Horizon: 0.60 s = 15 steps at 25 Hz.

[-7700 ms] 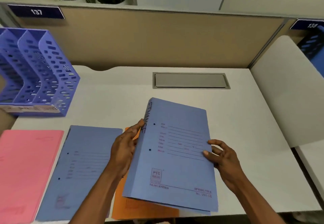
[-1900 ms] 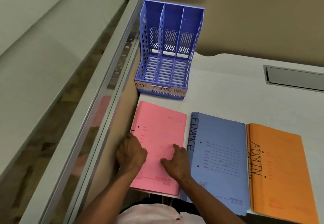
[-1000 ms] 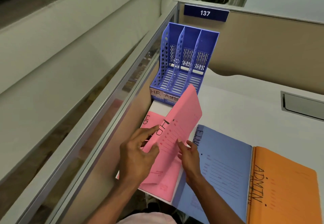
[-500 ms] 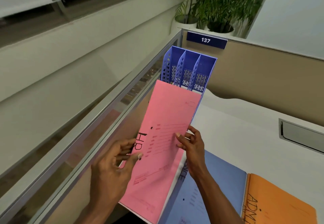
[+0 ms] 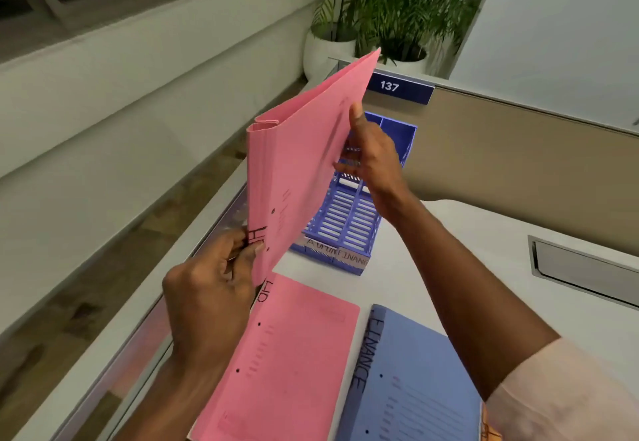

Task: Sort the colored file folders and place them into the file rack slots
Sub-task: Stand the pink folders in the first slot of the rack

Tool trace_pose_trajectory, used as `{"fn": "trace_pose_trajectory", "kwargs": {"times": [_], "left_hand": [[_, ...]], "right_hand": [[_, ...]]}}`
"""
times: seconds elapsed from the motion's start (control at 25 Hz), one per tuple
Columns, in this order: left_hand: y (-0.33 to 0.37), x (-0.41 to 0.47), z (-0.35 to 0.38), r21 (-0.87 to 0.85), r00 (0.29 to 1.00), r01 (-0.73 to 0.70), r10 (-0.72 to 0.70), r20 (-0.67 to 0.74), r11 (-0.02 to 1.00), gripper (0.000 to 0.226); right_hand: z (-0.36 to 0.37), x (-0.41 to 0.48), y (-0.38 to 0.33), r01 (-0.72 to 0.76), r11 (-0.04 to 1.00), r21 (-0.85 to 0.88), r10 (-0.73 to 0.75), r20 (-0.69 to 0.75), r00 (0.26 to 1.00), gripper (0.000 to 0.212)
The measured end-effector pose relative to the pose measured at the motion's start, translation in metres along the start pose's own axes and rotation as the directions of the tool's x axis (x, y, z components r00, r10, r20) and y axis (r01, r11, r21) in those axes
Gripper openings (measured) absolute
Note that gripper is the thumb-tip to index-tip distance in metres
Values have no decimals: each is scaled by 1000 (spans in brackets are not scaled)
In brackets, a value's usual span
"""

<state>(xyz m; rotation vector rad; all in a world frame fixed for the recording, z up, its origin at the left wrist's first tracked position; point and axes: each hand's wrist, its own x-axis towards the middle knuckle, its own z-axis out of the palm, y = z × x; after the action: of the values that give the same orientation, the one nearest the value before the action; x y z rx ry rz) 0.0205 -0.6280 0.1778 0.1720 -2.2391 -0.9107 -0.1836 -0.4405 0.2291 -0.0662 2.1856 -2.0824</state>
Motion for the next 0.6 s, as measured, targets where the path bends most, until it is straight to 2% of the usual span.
{"fn": "trace_pose_trajectory", "kwargs": {"times": [0.12,0.24,0.4,0.52,0.6], "left_hand": [[-6,25,25,73,1000,8,-8,-4,997,15],[-8,46,51,155,1000,-2,6,-26,988,33],[-12,68,81,205,999,33,-24,-48,978,22],[-11,79,101,212,1000,28,-27,-7,977,49],[-10,82,115,231,999,33,-38,14,972,49]], "right_hand": [[9,36,-40,-72,997,39,70,42,997,102],[13,65,-62,-115,992,57,110,80,991,110],[9,98,-74,-134,988,77,125,110,986,105],[6,121,-76,-141,988,58,135,102,986,98],[5,133,-73,-149,989,24,146,91,985,93]]}}
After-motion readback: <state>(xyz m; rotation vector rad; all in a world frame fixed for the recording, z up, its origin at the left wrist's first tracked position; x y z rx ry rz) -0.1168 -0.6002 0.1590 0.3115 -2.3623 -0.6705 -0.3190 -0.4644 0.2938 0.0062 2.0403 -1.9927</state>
